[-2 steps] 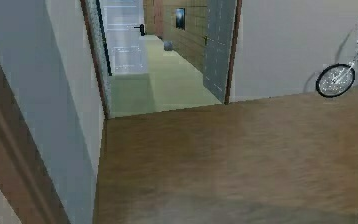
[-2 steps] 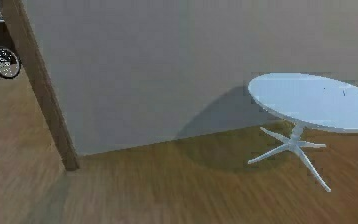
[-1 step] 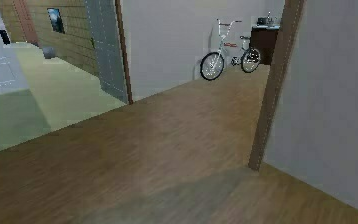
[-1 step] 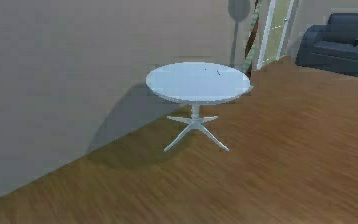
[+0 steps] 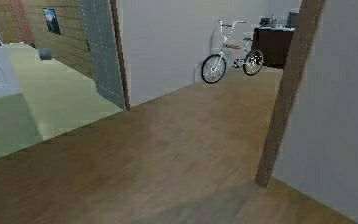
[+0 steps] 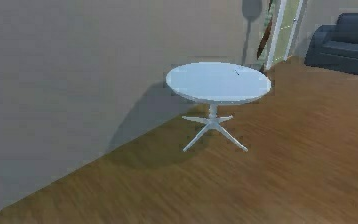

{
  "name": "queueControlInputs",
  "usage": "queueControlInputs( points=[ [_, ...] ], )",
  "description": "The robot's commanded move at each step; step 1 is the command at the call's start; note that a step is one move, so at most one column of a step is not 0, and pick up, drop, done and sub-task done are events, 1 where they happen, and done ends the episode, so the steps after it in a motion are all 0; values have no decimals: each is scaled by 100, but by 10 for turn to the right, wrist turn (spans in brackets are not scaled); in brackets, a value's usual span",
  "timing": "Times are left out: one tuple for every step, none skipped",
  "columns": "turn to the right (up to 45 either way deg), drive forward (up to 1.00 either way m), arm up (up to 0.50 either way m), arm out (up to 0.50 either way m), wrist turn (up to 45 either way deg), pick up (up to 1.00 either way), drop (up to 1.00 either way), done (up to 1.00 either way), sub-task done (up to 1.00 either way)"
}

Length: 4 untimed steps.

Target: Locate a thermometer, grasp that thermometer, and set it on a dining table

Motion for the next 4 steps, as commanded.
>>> queueControlInputs(
  points=[
    [450,0,0,0,0,0,0,0,0],
    [450,0,0,0,0,0,0,0,0],
    [0,5,0,0,0,0,0,0,0],
    [-450,0,0,0,0,0,0,0,0]
  ],
)
